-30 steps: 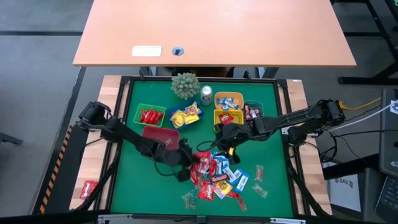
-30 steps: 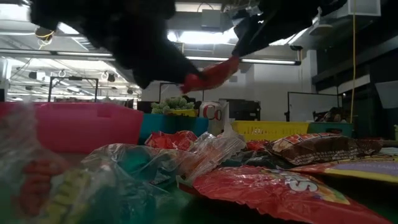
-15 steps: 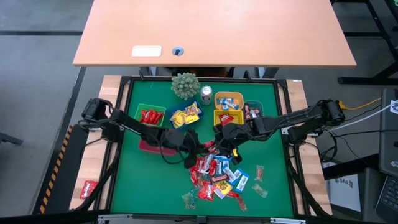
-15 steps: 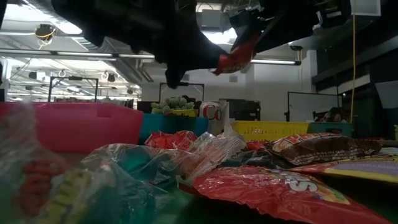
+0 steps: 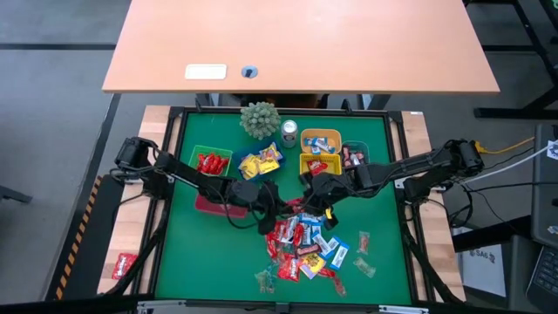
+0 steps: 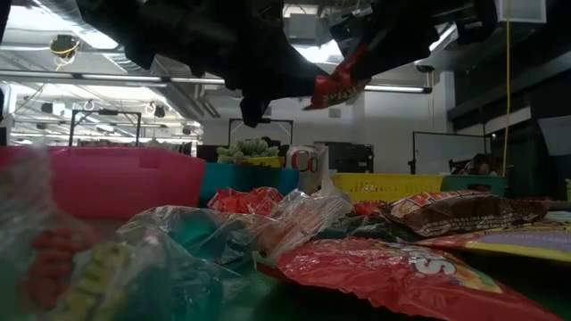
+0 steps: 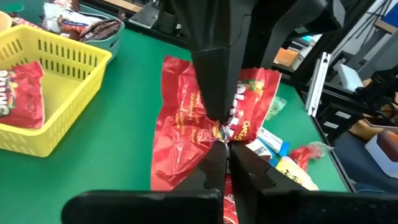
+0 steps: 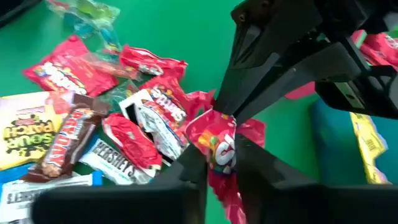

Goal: Sort candy
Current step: Put the red candy pack into the yellow bin

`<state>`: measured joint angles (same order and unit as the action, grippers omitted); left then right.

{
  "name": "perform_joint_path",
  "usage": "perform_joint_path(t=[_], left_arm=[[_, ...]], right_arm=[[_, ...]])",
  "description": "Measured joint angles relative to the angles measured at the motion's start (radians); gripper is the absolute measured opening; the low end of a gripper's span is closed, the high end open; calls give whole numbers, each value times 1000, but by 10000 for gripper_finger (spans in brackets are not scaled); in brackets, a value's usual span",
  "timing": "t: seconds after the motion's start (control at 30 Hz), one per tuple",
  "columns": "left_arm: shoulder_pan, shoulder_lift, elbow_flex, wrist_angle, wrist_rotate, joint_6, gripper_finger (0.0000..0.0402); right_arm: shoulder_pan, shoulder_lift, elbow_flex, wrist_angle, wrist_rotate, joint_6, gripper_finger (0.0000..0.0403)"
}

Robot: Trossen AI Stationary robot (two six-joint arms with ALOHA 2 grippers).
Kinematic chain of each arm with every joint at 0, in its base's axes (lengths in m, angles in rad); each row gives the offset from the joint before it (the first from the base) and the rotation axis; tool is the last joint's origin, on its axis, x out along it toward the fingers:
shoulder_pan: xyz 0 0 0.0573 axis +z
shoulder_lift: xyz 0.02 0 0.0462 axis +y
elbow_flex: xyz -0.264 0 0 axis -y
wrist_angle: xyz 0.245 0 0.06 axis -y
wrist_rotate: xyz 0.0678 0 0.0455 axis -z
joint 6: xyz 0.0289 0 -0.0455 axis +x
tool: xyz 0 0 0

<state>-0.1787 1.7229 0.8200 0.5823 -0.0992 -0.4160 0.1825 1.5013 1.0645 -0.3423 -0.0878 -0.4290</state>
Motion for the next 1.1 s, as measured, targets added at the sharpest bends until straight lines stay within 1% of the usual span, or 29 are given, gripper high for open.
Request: perform_joint_path(t=[0.1, 0.17, 0.27, 0.33, 0.47, 0.53, 0.67, 0.7, 0.77, 0.87, 0.97, 1.1], left_arm=[[0, 0, 0, 0, -3, 0, 13], [2, 0, 0, 1, -4, 0, 29], [2, -1, 0, 2, -8, 0, 61], [2, -1, 0, 3, -26, 0, 83], [2, -2, 1, 0, -35, 0, 118], [0, -2, 1, -9, -42, 1, 126], [3, -2, 1, -11, -53, 13, 129], [3, -2, 1, -11, -54, 21, 130], [2, -2, 1, -13, -53, 42, 130], [1, -2, 1, -13, -52, 70, 130], [0, -2, 1, -13, -48, 86, 130], [-2, -2, 1, -13, -35, 86, 130]], right_arm=[[0, 0, 0, -2, 29, 0, 19], [0, 0, 0, -2, 35, 1, 11], [0, 0, 0, -5, 57, 19, 18], [-1, -5, 0, -27, 94, 21, 21], [-39, -30, 0, -144, 179, 35, 9], [-70, -43, 1, -215, 225, 53, 6], [-150, -44, 0, -366, 381, 116, 15], [-176, -43, 0, -390, 391, 132, 18], [-221, -36, 0, -400, 372, 145, 21], [-272, -32, 0, -401, 292, 149, 23], [-300, -27, 0, -395, 226, 162, 24], [-308, -27, 0, -392, 213, 163, 26]])
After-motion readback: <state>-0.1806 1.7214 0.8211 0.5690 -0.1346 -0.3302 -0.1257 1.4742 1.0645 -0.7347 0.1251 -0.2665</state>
